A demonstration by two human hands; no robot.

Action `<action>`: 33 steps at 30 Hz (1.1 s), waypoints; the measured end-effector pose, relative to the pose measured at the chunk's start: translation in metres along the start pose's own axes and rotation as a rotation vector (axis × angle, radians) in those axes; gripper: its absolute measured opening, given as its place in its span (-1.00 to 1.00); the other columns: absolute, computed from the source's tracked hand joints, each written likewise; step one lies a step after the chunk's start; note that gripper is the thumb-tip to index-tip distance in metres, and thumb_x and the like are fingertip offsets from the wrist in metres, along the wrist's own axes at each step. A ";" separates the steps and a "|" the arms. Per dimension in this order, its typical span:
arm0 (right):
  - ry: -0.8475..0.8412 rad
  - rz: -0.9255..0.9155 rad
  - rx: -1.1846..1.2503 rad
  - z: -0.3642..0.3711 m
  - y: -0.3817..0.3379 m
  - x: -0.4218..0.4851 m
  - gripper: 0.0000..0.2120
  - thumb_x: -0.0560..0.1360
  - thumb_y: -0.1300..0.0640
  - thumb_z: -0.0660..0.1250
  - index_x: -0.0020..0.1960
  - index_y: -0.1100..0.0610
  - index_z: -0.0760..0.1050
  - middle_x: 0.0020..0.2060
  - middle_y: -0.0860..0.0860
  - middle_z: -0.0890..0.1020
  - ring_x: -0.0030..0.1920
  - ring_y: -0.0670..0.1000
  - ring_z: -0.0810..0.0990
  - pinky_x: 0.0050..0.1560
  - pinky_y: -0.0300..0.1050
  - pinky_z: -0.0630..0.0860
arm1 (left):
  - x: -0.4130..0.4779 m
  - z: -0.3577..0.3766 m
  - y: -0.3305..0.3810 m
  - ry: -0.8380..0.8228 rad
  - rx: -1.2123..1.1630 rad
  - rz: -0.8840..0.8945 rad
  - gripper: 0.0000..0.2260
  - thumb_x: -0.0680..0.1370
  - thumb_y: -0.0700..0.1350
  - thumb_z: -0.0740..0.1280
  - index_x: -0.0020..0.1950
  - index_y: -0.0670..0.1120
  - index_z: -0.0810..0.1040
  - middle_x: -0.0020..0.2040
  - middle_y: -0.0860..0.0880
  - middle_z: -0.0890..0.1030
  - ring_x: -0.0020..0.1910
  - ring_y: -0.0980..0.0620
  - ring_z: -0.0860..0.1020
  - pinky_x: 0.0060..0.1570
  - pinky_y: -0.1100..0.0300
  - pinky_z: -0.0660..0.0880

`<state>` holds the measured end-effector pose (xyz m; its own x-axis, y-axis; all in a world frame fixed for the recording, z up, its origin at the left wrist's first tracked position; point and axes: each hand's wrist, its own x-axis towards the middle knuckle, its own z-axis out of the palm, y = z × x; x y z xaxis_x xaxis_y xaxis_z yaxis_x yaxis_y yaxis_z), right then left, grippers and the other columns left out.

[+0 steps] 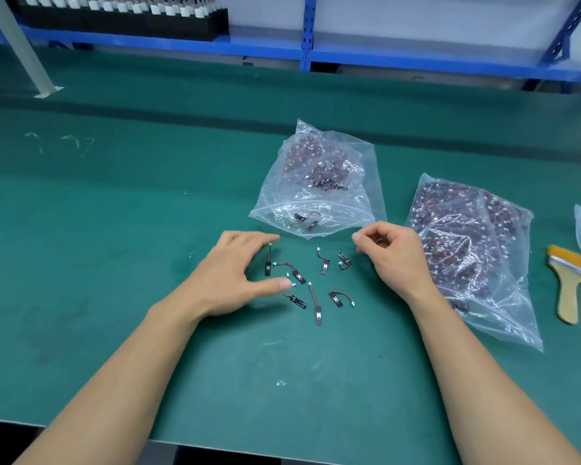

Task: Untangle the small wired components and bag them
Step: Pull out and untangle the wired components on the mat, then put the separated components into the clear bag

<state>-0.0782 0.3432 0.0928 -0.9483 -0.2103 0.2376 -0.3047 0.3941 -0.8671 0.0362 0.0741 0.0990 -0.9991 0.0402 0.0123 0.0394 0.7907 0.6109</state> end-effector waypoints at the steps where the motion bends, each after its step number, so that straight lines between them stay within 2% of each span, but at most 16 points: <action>1: 0.001 -0.003 -0.009 0.000 0.000 0.000 -0.84 0.50 0.11 0.47 -0.26 0.00 0.62 -0.34 -0.04 0.66 -0.37 -0.11 0.50 -0.27 -0.26 0.45 | -0.005 0.006 0.004 -0.023 0.035 0.023 -0.12 0.28 0.55 0.27 0.53 0.24 0.23 0.44 0.33 0.29 0.45 0.29 0.10 0.37 0.20 0.24; 4: 0.005 -0.005 -0.029 0.003 0.000 0.000 -0.84 0.48 0.11 0.48 -0.27 0.00 0.62 -0.36 -0.09 0.66 -0.37 -0.13 0.50 -0.25 -0.22 0.47 | -0.011 0.021 0.014 -0.065 0.172 0.081 0.01 0.26 0.61 0.22 0.61 0.21 0.04 0.58 0.29 0.08 0.55 0.30 -0.06 0.53 0.19 0.02; 6: 0.005 -0.009 -0.034 0.003 0.000 -0.001 -0.82 0.49 0.09 0.47 -0.29 0.00 0.61 -0.38 -0.11 0.65 -0.38 -0.15 0.49 -0.24 -0.21 0.44 | -0.009 0.029 0.023 -0.092 0.229 0.129 0.04 0.26 0.63 0.19 0.62 0.19 0.00 0.60 0.26 0.00 0.54 0.33 -0.14 0.54 0.22 -0.13; 8: 0.002 -0.020 -0.038 0.003 0.000 -0.002 -0.79 0.51 0.04 0.45 -0.30 0.02 0.61 -0.39 -0.10 0.65 -0.42 -0.18 0.45 -0.27 -0.21 0.40 | -0.003 0.037 0.030 -0.109 0.296 0.206 0.03 0.28 0.63 0.17 0.63 0.18 0.00 0.62 0.20 -0.02 0.57 0.27 -0.16 0.56 0.17 -0.15; 13: -0.009 -0.037 0.000 0.002 -0.005 -0.004 -0.68 0.54 -0.17 0.33 -0.26 0.01 0.64 -0.40 -0.12 0.65 -0.43 -0.13 0.48 -0.28 -0.16 0.39 | 0.020 0.047 0.042 -0.114 0.350 0.335 -0.04 0.33 0.60 0.18 0.62 0.19 0.03 0.63 0.14 0.03 0.59 0.15 -0.05 0.58 0.06 -0.06; 17: -0.009 -0.024 0.033 0.002 -0.005 -0.005 -0.58 0.48 -0.32 0.23 -0.29 -0.05 0.62 -0.42 -0.11 0.63 -0.33 -0.02 0.59 -0.19 -0.09 0.48 | 0.036 0.053 0.053 -0.054 0.393 0.445 -0.18 0.38 0.57 0.16 0.57 0.26 0.13 0.49 0.15 0.24 0.44 0.08 0.18 0.45 0.12 0.08; 21: 0.031 -0.020 0.045 0.002 -0.006 -0.004 -0.56 0.48 -0.34 0.21 -0.27 -0.05 0.63 -0.39 -0.12 0.64 -0.39 -0.20 0.49 -0.27 -0.31 0.38 | 0.046 0.055 0.055 -0.035 0.321 0.465 -0.50 0.47 0.45 0.25 0.28 0.20 0.47 0.28 0.13 0.38 0.27 0.09 0.30 0.31 0.08 0.29; 27: 0.031 -0.135 -0.074 0.003 -0.008 -0.013 -0.58 0.51 -0.30 0.24 -0.26 -0.02 0.63 -0.39 -0.14 0.64 -0.33 -0.11 0.60 -0.22 -0.22 0.47 | 0.045 0.057 0.052 -0.017 0.132 0.462 -0.86 0.58 0.09 0.34 0.00 0.04 0.53 -0.02 0.11 0.44 -0.01 0.07 0.42 0.05 0.07 0.46; 30: 0.036 -0.246 -0.184 0.001 -0.013 -0.017 -0.59 0.54 -0.22 0.25 -0.25 0.06 0.62 -0.39 -0.09 0.63 -0.36 -0.05 0.56 -0.24 -0.09 0.49 | 0.045 0.055 0.052 0.027 0.132 0.468 -0.85 0.56 0.07 0.39 -0.03 0.02 0.51 -0.09 0.13 0.46 -0.07 0.08 0.42 0.04 0.03 0.45; 33: 0.023 -0.300 -0.288 -0.006 -0.022 -0.022 -0.67 0.53 -0.17 0.30 -0.24 0.03 0.61 -0.39 -0.17 0.59 -0.40 -0.08 0.47 -0.28 -0.10 0.43 | 0.041 0.049 0.050 0.056 0.119 0.450 -0.63 0.46 0.30 0.40 0.07 0.06 0.53 -0.02 0.15 0.53 0.01 0.08 0.44 0.15 0.06 0.40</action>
<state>-0.0513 0.3443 0.1093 -0.8144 -0.3352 0.4736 -0.5771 0.5535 -0.6006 -0.0024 0.1451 0.0913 -0.8815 0.3647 0.2999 0.4671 0.7668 0.4402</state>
